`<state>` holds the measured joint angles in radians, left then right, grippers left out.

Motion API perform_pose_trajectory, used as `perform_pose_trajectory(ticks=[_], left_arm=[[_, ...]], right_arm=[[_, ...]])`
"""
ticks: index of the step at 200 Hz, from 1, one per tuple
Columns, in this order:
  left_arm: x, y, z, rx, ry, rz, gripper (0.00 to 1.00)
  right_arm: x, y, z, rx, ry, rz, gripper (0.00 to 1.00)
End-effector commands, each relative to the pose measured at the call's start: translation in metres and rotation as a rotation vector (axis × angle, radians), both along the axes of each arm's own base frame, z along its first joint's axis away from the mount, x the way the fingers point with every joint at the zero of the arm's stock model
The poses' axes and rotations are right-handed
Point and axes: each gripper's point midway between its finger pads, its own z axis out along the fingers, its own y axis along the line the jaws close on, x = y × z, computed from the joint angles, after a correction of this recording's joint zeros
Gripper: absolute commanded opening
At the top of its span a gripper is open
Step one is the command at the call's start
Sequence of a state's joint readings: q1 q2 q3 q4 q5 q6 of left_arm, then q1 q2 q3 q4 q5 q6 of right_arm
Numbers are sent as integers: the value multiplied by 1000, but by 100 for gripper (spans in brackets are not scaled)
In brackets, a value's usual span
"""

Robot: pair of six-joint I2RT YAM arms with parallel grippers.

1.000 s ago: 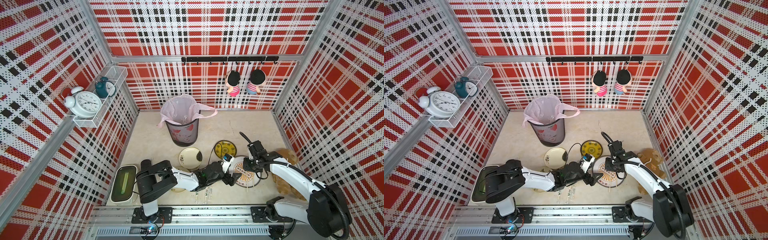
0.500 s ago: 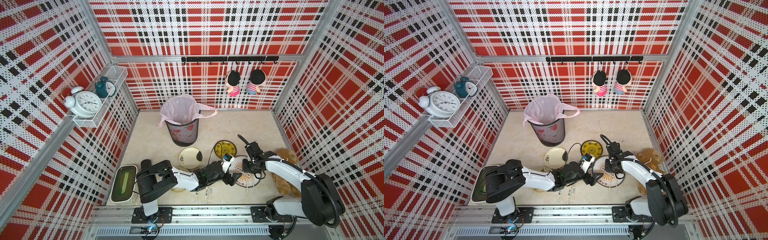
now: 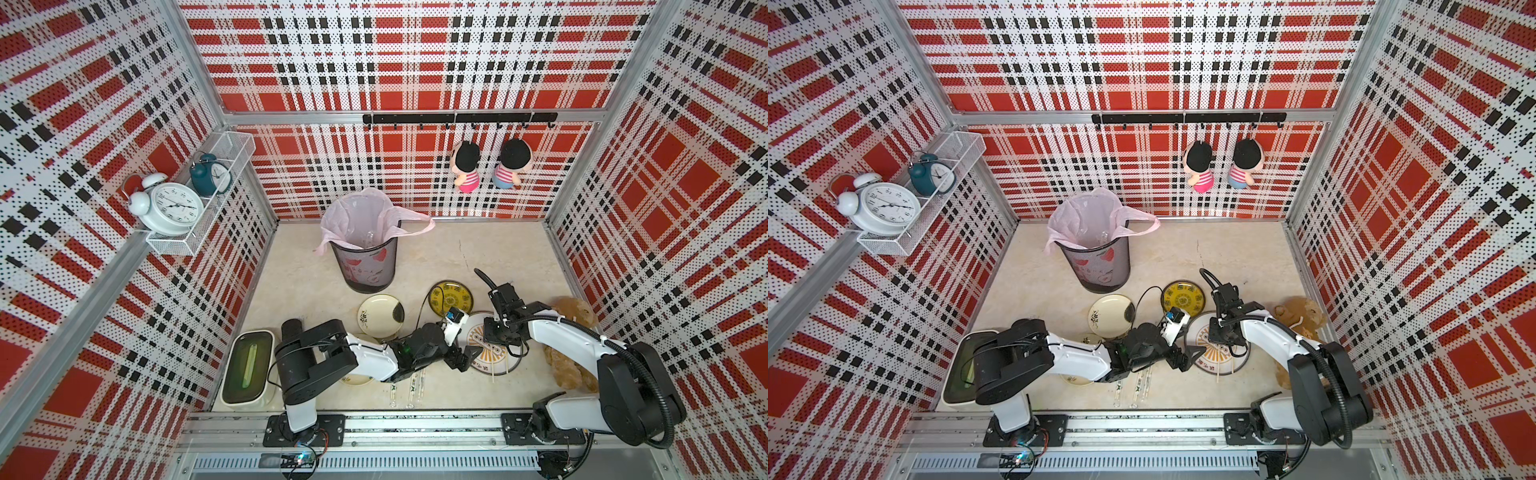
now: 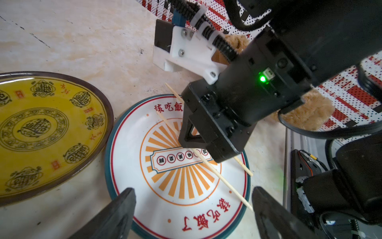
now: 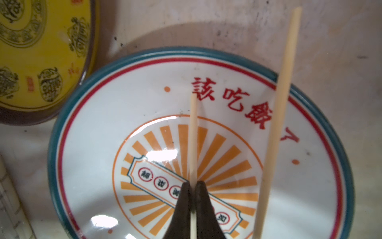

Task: Remove the packaging of disposable chopsticks
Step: Pick up the chopstick from the plate, then place the chopstick on the plate.

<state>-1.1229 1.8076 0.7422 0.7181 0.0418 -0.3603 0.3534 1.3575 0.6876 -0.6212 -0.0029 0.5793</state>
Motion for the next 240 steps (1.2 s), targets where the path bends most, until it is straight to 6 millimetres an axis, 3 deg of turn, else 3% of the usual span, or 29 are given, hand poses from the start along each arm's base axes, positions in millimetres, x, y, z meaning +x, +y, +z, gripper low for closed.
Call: perform_pose_trajectory(ticks=[1,31,61,87,140,185,240], left_arm=[[4,-3,4,-23,-4,-1,91],[2,-3,4,-36,21,1,91],[-4,1,15,-32,-17,43,91],[-10,-1,21,-45,-20,19,91],[-11,-3,17,-39,-16,12,91],[-12,0,18,-39,-19,8,91],[-11,-1,15,-40,-15,1,91]], right_arm=[[6,7,10,36,-48,5,4],[6,-1,32,13,-100,-4,2],[3,-23,51,-45,-130,-46,3],[9,-32,51,-30,-128,-76,2],[14,-72,49,-149,-117,-170,3],[13,-75,35,-189,-56,-154,4],[22,-68,38,-183,-90,-89,4]])
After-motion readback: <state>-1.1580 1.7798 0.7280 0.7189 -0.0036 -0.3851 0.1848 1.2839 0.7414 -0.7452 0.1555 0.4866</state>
